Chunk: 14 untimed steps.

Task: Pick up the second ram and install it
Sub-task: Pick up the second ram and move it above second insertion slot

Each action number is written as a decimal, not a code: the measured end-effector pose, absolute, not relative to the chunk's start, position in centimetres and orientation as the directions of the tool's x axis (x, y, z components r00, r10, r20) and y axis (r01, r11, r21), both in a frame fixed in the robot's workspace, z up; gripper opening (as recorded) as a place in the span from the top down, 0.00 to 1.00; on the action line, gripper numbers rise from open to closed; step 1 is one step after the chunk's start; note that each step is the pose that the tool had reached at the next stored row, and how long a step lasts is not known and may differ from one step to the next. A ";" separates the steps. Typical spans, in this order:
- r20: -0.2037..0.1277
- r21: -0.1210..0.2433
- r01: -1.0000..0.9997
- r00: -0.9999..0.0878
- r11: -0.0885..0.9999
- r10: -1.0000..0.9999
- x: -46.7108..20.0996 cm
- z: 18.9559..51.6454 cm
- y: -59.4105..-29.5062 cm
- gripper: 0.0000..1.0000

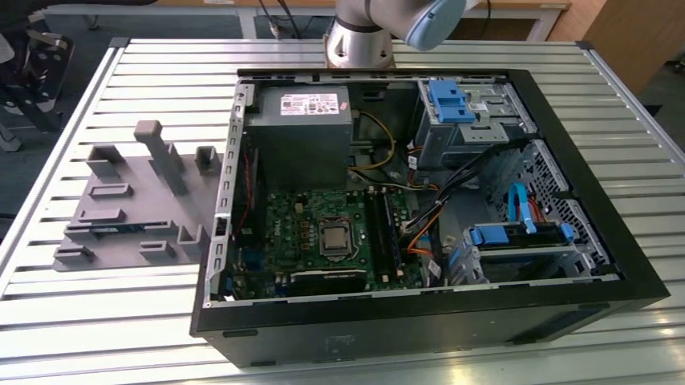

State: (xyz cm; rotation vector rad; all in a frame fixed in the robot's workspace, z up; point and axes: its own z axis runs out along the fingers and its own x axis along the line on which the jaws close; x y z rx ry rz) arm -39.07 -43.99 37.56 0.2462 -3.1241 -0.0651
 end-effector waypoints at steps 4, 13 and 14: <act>0.004 0.042 -0.213 -0.977 0.976 -0.214 -39.1 37.6 -44.0 0.89; 0.004 0.042 -0.314 -0.949 0.949 -0.314 -39.1 37.5 -44.0 0.89; 0.004 0.042 -0.323 -0.946 0.945 -0.324 -39.1 37.5 -44.0 0.89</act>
